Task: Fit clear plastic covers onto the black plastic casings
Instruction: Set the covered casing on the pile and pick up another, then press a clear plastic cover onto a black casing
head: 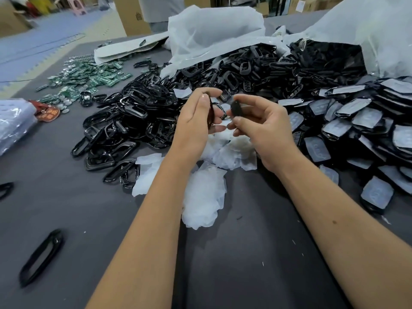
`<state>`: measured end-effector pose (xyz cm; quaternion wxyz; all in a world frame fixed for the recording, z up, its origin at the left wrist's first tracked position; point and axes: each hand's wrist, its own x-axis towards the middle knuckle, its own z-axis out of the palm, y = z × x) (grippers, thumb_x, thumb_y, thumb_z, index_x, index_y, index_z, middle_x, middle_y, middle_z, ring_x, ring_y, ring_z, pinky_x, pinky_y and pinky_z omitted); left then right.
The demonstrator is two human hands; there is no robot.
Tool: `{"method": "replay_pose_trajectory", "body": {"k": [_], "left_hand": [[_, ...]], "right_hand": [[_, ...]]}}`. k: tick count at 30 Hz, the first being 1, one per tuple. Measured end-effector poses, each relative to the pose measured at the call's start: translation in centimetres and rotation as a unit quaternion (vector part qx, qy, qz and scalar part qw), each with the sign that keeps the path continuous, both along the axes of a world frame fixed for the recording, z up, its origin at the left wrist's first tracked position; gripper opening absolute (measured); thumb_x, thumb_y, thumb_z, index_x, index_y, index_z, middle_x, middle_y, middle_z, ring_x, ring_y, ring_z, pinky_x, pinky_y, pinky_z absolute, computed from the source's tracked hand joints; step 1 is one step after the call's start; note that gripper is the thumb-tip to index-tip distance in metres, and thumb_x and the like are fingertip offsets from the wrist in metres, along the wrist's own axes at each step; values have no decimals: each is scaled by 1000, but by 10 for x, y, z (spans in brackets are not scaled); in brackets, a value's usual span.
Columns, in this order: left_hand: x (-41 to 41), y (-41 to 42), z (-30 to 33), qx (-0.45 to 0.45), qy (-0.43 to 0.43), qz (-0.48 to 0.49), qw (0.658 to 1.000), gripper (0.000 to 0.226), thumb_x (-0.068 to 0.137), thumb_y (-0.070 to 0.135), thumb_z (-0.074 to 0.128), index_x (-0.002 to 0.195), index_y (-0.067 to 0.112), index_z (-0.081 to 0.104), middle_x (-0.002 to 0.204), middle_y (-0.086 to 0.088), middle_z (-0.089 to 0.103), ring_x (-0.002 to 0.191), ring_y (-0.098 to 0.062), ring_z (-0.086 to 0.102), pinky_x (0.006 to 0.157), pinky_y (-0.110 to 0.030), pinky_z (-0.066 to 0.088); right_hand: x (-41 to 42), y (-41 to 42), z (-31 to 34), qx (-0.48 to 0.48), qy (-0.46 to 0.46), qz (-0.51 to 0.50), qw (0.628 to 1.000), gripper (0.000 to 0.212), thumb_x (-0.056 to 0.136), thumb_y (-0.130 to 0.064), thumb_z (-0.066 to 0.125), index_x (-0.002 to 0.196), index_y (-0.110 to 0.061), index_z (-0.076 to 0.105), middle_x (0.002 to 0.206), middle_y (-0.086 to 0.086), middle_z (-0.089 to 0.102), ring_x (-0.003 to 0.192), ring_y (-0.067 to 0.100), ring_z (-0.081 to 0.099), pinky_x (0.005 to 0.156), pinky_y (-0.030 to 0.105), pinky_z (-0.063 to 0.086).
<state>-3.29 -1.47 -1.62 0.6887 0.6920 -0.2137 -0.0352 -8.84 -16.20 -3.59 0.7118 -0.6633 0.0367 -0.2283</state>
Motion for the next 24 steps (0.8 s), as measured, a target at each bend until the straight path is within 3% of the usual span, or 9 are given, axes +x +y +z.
{"method": "replay_pose_trajectory", "body": {"k": [4,10,15,17,19,24], "left_hand": [[-3,0,1,-31,23,18,999,28,112,17,32,108,11,59,86,-9,56,83,-19,56,79,-34,58],[-3,0,2,-82,43,25,995,32,105,21,34,91,14,62,77,0,52,66,-11,46,58,-23,40],[-1,0,1,-69,37,39,996,35,95,24,38,80,26,70,79,12,58,72,-4,46,66,-22,41],[1,-2,1,-47,28,47,997,33,102,15,40,82,21,65,72,20,59,66,-3,46,61,-19,41],[2,-4,-1,-33,28,59,997,29,107,10,41,88,17,63,73,15,58,63,-4,46,61,-21,43],[5,-1,-5,-48,-10,122,991,12,104,8,55,95,6,63,76,-2,60,69,-13,56,71,-35,52]], "right_hand": [[-1,1,2,7,-3,6,1000,42,89,15,65,125,-8,66,101,20,75,77,25,77,64,27,59],[-2,3,4,15,0,9,1000,38,86,15,70,118,-4,62,99,27,71,78,30,78,58,28,58],[-2,4,3,22,12,1,1000,23,87,10,74,90,-7,59,72,3,69,73,31,78,51,27,55],[-2,3,3,23,17,-1,1000,24,90,9,71,82,-8,56,77,13,69,72,32,78,49,27,53],[-1,2,4,18,17,1,1000,25,91,10,66,79,-8,54,81,20,68,72,30,77,48,27,51],[1,1,2,-5,20,-13,1000,22,86,5,76,87,-9,59,71,5,64,60,18,66,47,26,45]]}}
